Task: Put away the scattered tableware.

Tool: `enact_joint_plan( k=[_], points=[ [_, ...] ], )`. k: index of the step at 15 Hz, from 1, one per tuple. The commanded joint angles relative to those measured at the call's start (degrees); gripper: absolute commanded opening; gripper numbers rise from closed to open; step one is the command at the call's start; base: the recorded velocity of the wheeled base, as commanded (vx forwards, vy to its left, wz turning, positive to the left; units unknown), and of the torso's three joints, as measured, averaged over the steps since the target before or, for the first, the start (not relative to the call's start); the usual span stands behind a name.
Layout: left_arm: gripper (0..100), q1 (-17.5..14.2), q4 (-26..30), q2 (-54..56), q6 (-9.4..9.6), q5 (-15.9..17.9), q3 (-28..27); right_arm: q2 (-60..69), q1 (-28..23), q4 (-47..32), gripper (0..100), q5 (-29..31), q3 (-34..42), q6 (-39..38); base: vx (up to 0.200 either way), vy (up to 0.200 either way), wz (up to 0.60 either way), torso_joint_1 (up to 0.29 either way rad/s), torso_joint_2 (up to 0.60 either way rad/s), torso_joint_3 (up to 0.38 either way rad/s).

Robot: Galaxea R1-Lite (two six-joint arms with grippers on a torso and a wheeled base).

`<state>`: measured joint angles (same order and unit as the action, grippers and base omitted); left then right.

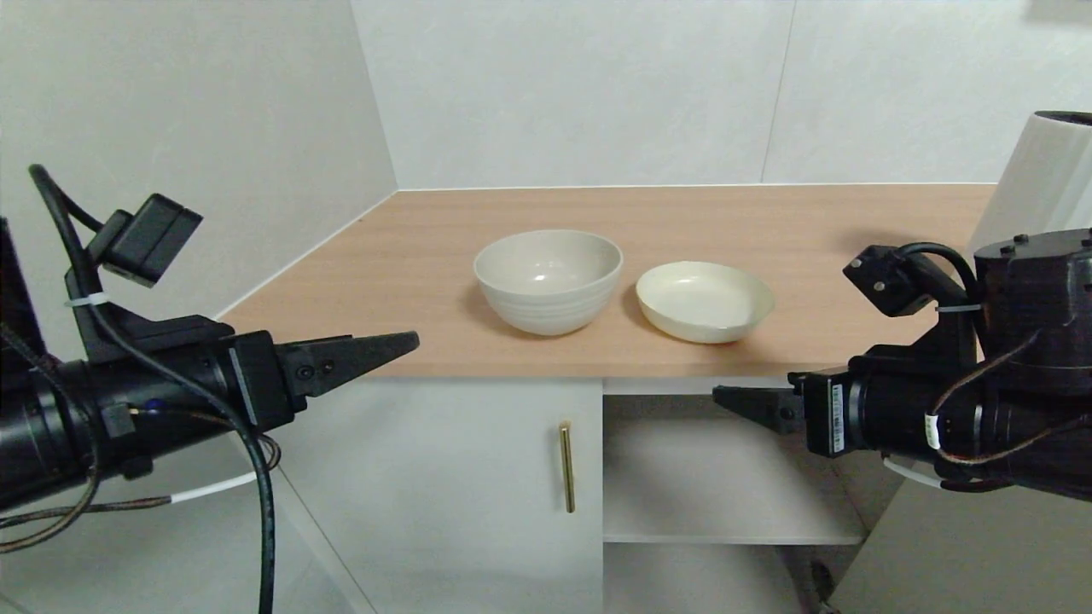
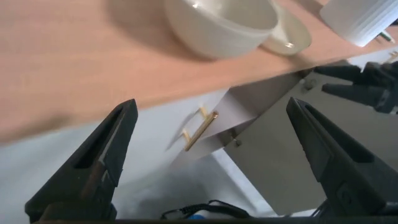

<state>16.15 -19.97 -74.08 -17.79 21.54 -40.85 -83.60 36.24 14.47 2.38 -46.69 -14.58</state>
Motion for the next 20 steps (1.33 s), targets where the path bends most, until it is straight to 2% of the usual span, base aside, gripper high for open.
enact_joint_plan(
  k=[1, 5, 6, 7, 8, 9, 10, 11, 12, 15, 18, 19, 20],
  points=[
    [100, 0.11, 0.02, -3.09, -0.06, 0.08, -0.46, -0.07, 0.06, 0.03, 100, 0.0, 0.02, -0.01, 0.0, 0.0, 0.0, 0.173, -0.47, -0.29],
    [100, 2.04, 0.19, -6.43, -0.41, -0.36, -0.63, -0.24, 0.06, 0.03, 100, -0.09, 0.02, -0.01, 0.0, 0.0, 0.0, 0.184, -0.47, -0.289],
    [100, 3.01, -0.07, -7.74, -2.69, -0.8, -0.72, -0.42, 0.06, 0.12, 100, -0.09, 0.02, -0.01, 0.0, 0.0, 0.0, 0.203, -0.48, -0.281],
    [100, 4.41, -0.16, -9.15, -6.21, -2.2, -1.34, -0.6, 0.06, 0.12, 100, 0.0, 0.02, -0.01, 0.0, 0.0, 0.0, 0.203, -0.48, -0.29],
    [100, 4.94, -0.16, -10.73, -8.93, -3.96, -2.48, -0.6, -0.03, 0.12, 100, 0.0, -0.07, -0.01, 0.0, 0.0, 0.0, 0.198, -0.48, -0.271],
    [100, 5.2, -0.16, -11.87, -10.34, -5.54, -3.18, -0.68, -0.03, 0.12, 100, 0.0, -0.07, 0.08, 0.0, 0.0, 0.0, 0.129, -0.32, -0.193],
    [100, 5.2, -0.16, -11.87, -10.34, -5.54, -3.18, -0.68, -0.03, 0.12, 100, 0.0, -0.07, 0.08, 0.0, 0.0, 0.0, 0.085, -0.19, -0.105],
    [100, 5.2, -0.16, -13.81, -11.39, -8.09, -4.15, -1.04, -0.03, 0.21, 100, 0.17, -0.07, 0.78, 0.0, 0.0, 0.0, 0.041, -0.11, -0.056],
    [100, 5.2, -0.16, -14.78, -12.98, -9.24, -5.03, -1.39, -0.12, 0.21, 100, 0.35, -0.33, 0.69, 0.0, 0.0, 0.0, 0.027, -0.06, -0.032],
    [100, 5.29, -0.25, -16.8, -18.6, -9.85, -6.96, -2.18, -0.47, -1.99, 100, 0.52, -3.41, 0.17, 0.0, 0.0, 0.0, 0.0, 0.0, 0.0],
    [100, 5.64, -3.23, -19.17, -22.64, -12.05, -8.9, -3.85, -1.7, -9.99, 100, 0.61, -9.47, -4.93, 0.0, 0.0, 0.0, 0.0, 0.0, 0.0],
    [100, 6.17, -3.59, -20.66, -24.14, -14.6, -10.04, -5.52, -2.32, -15.09, 100, 2.02, -13.78, -9.06, 0.0, 0.0, 0.0, 0.0, 0.0, 0.0],
    [100, 6.87, -3.5, -21.72, -24.49, -16.18, -10.74, -7.1, -2.93, -18.25, 100, 3.69, -16.42, -10.91, 0.0, 0.0, 0.0, 0.0, 0.0, 0.0]
  ],
)
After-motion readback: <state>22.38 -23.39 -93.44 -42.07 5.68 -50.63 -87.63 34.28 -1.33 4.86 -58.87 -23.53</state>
